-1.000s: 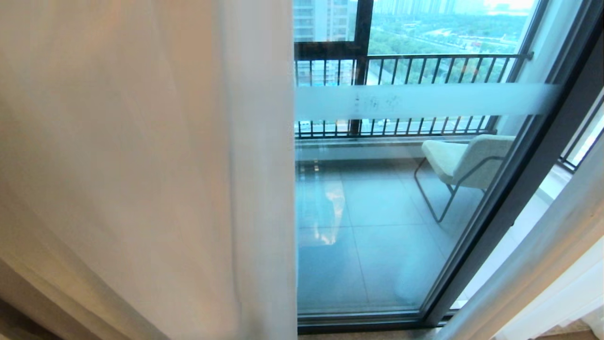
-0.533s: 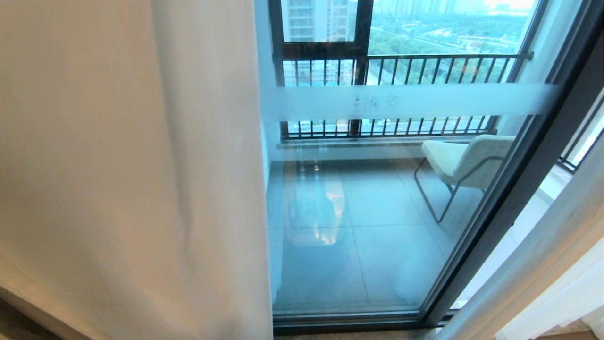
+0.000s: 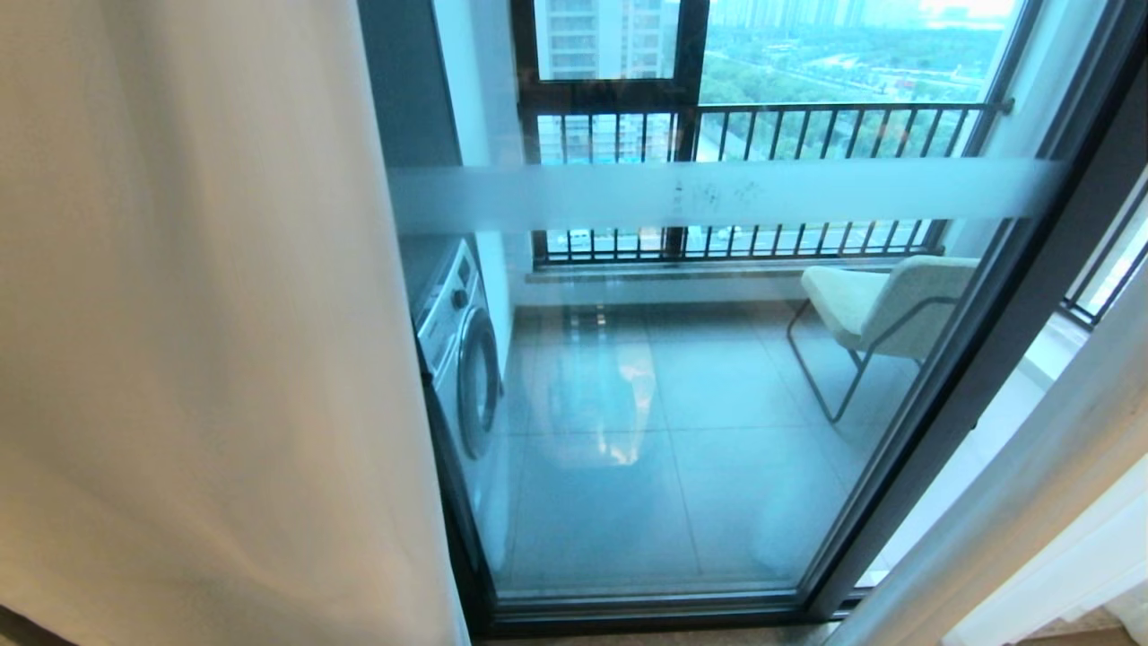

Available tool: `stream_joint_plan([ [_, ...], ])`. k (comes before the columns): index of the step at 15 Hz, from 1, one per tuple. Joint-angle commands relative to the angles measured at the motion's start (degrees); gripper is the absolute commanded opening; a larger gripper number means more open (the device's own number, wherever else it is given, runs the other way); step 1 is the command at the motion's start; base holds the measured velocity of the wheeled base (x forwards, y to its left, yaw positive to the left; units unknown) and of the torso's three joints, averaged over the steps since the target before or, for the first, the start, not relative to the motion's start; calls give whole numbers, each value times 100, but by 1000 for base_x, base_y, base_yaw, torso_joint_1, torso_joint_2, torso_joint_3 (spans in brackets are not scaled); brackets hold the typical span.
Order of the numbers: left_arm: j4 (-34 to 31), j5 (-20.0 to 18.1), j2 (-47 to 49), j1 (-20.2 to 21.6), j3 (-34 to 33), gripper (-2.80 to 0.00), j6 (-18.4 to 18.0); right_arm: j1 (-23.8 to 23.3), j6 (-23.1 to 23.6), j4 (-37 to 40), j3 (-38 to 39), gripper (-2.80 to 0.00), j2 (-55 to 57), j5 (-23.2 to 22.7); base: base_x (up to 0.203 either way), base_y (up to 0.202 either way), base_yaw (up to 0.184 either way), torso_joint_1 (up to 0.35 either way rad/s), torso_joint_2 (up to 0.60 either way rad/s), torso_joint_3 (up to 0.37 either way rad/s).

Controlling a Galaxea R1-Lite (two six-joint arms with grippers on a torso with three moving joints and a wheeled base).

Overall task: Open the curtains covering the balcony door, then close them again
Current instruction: Pull the inner curtains open on both sides

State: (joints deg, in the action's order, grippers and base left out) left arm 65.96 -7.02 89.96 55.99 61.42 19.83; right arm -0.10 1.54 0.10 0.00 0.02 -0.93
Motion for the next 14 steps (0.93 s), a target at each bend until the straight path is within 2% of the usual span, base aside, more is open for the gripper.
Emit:
stream_joint_plan([
  [1, 131, -268, 512, 266, 289, -280, 11, 1, 4, -1, 0, -280, -2, -4, 0, 0, 0, 0, 0, 0],
  [4, 366, -548, 1007, 577, 676, -280, 12, 1, 4, -1, 0, -280, -2, -4, 0, 0, 0, 0, 0, 0],
  [8, 472, -1090, 1706, 1016, 1617, -280, 88, 1, 4, -1, 0, -280, -2, -4, 0, 0, 0, 0, 0, 0],
  [11, 478, -1232, 2243, 1266, 2300, -280, 215, 1, 4, -1, 0, -280, -2, -4, 0, 0, 0, 0, 0, 0],
  [14, 480, -1423, 2562, 1500, 2618, -280, 249, 1, 4, -1, 0, -280, -2, -4, 0, 0, 0, 0, 0, 0],
])
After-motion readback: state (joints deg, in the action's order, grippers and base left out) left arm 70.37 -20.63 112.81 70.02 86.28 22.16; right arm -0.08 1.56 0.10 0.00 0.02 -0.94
